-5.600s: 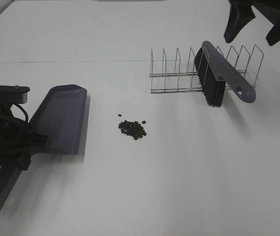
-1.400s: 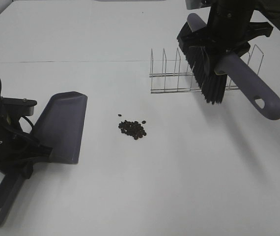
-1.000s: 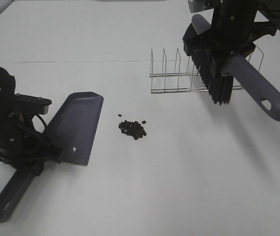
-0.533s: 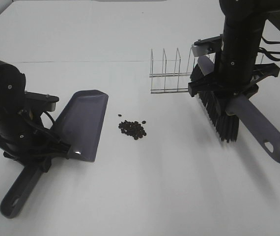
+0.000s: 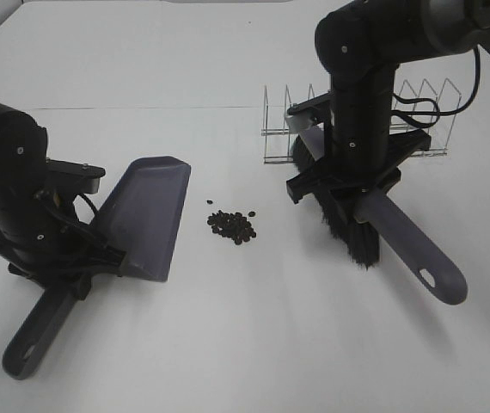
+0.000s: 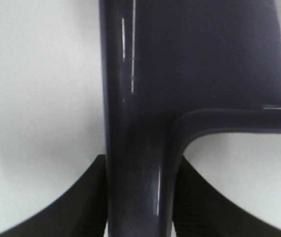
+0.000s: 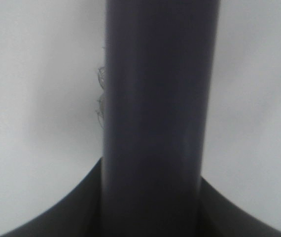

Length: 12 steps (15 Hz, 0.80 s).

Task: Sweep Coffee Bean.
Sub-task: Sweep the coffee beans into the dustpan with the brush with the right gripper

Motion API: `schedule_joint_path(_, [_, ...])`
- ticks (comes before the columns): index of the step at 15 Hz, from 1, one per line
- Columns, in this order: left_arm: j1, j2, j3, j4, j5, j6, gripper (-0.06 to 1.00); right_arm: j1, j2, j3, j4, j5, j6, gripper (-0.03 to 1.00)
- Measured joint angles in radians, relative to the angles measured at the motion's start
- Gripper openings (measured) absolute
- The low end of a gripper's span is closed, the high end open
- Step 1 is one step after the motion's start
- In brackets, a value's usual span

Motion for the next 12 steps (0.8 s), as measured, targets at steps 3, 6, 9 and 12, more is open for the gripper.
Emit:
schedule_joint_path(3, [0.000,0.000,0.000,0.000,-0.002,0.015,0.31,0.065,0.073,-0.101,-0.007,0.049,0.002,0.29])
schedule_joint_path(6, [0.000,0.000,0.000,0.000,-0.004,0.030,0.31,0.157,0.203,-0.274,0.050,0.143,0.004,0.29])
schedule_joint_path(9, [0.000,0.000,0.000,0.000,-0.004,0.034,0.31,0.202,0.257,-0.364,0.179,0.149,0.020,0.29])
schedule_joint_path(12, [0.000,0.001,-0.001,0.000,-0.004,0.034,0.31,0.214,0.302,-0.432,0.377,0.102,0.034,0.29])
